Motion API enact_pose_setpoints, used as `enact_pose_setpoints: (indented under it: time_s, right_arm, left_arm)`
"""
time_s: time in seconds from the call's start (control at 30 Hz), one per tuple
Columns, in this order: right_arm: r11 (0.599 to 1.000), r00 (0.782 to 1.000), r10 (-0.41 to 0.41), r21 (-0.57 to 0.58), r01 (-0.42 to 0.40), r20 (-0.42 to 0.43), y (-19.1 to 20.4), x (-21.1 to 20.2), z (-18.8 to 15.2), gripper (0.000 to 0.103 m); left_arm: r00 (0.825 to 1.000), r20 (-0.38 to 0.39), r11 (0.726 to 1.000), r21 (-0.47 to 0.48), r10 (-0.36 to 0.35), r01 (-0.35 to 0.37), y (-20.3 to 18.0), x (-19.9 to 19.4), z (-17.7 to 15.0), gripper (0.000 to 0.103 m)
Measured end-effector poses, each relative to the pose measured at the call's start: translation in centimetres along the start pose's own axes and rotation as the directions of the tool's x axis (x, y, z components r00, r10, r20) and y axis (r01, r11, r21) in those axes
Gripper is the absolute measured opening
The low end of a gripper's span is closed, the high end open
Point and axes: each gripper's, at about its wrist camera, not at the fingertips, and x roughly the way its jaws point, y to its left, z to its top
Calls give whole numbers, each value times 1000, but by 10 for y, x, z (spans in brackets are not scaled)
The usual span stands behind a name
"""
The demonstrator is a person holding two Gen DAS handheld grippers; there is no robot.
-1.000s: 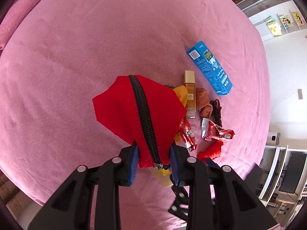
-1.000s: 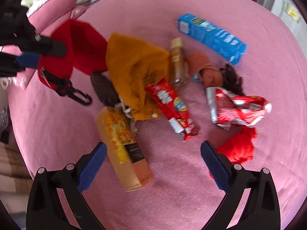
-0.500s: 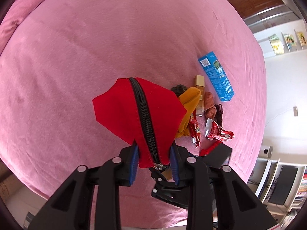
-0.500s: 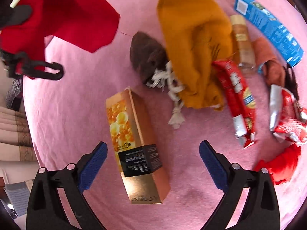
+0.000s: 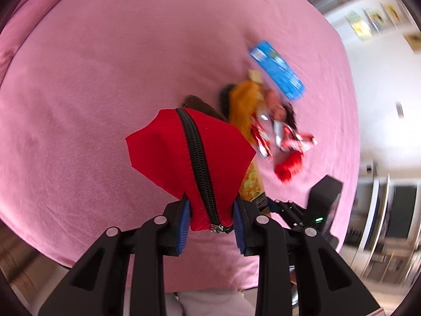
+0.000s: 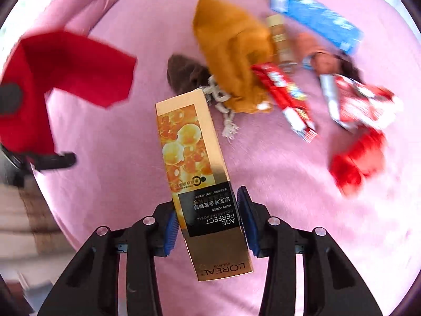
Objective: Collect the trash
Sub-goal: 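Carry the pouch and gold box to the yellow bin and release both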
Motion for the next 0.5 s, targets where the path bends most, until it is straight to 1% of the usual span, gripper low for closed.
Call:
enact_pose_setpoints:
  time_s: [0.13,0.17,0.2,0.23,0.27,0.3,0.33,0.37,0.4,0.5]
  right_arm:
    - [985,996,-16,173,1,85,-14,-46,-24,41]
    - [961,991,-26,275,-12,134,-26,-68,-42,41]
    - [961,991,-26,275,-12,134,-26,-68,-42,41]
    - [933,985,-40,360,-24,169,-34,-82,-60,41]
    - [913,981,-47,407,-34,188,-40,-88,-70,41]
    - [913,981,-47,407,-34,188,-40,-88,-70,40]
    - [868,974,-69,494,-49,218,-49,-101,-102,41]
    - [839,969,-86,541,-55,232,-56,-109,-119,41]
    - [818,965,-101,572,-57,240,-62,-116,-131,41]
    - [755,954,-157,653,-49,254,-79,-137,-178,40]
  left_arm:
    - [999,-37,989,143,-19,24,-26,-1,-17,29]
    - [998,-51,984,177,-24,33,-33,0,-21,29]
    - [997,-74,971,234,-26,43,-45,2,-29,29]
    - [996,-86,963,266,-26,48,-52,5,-35,29]
    - [994,-108,946,317,-26,59,-65,8,-44,29]
    - [992,-126,932,357,-24,68,-75,11,-53,29]
    - [990,-140,920,384,-23,75,-84,14,-60,29]
    - [988,-156,906,416,-21,85,-93,17,-69,29]
    - [984,-179,881,462,-15,98,-109,22,-83,29]
    - [972,-234,829,542,-6,135,-143,35,-115,29]
